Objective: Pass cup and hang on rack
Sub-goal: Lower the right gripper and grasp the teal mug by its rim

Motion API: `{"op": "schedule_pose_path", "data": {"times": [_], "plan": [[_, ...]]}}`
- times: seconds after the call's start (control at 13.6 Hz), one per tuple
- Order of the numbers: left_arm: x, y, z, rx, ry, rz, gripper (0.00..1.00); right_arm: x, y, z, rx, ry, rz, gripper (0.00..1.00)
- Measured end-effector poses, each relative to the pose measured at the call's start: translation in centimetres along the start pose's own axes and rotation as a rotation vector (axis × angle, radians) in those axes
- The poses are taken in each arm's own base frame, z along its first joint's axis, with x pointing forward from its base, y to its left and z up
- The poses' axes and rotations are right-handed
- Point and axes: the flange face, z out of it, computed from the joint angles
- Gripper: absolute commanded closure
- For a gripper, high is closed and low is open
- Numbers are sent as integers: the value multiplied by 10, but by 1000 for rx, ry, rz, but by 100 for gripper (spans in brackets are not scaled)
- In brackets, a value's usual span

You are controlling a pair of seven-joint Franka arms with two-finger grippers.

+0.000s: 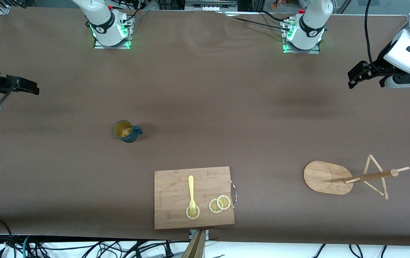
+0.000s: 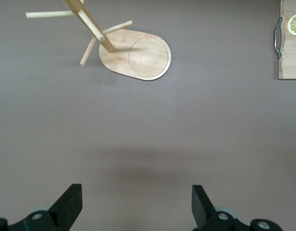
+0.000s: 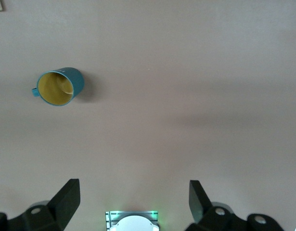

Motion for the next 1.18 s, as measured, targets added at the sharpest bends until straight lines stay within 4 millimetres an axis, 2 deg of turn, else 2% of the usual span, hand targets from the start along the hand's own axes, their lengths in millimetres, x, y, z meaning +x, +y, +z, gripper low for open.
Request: {"op": "schedule_pose_path", "data": {"times": [0.15,0.29,0.44,0.59,0.81,0.96,1.18], "plan": [[-1,-2,-3,0,8,-5,0,24,-4,32,7,-37,-6,0],[-3,-3,-7,0,17,-5,0,54,-18,74,57,-64,-23,0],[-4,-3,-8,1,18,-6,0,81,-40,117,78,-74,-29,0],[-5,-3,-1,3,5,-6,0,97,-74,152,65,-70,16,0],[-7,-3,0,3,2,-6,0,107,-123,200,45,-52,65,0],[-8,-3,-1,4,4,-6,0,107,-140,225,38,-44,91,0],[-9,-4,2,5,1,-9,0,103,-150,242,31,-51,103,0]]}}
